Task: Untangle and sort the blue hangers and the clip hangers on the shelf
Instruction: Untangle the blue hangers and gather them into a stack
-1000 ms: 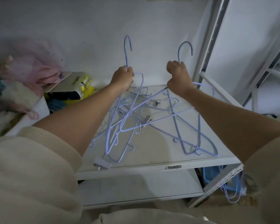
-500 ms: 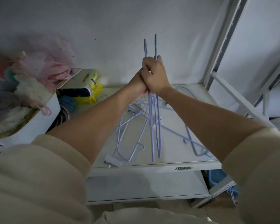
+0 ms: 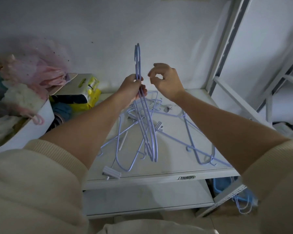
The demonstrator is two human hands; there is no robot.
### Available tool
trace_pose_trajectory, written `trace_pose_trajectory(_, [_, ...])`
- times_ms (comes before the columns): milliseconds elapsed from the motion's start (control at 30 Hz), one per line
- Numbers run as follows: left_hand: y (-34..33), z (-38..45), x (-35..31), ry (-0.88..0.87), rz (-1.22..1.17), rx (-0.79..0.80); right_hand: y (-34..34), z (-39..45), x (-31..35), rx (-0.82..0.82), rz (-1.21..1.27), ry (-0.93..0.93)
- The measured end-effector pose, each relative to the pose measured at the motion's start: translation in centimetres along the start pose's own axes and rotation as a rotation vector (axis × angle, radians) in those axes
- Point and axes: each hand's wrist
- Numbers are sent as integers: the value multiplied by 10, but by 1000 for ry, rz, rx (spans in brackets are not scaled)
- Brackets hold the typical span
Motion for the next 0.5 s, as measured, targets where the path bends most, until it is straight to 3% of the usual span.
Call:
trace_pose_trajectory(233, [-6, 12, 6, -64, 5, -37, 45, -16, -71, -15, -315, -287])
trace_pose_trajectory(333, [-9, 18, 7, -126, 74, -91, 53, -27, -105, 110, -536, -466])
trace_pose_trajectory(500, [-1, 27, 10, -272, 210, -154, 40, -52, -153, 422, -601, -664])
Point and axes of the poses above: each hand's wrist, its own z-axis towards the middle knuckle, its own y-axis out of the back of the hand, x = y × z, and after that the axes turned 13 degrees about -x, right-handed
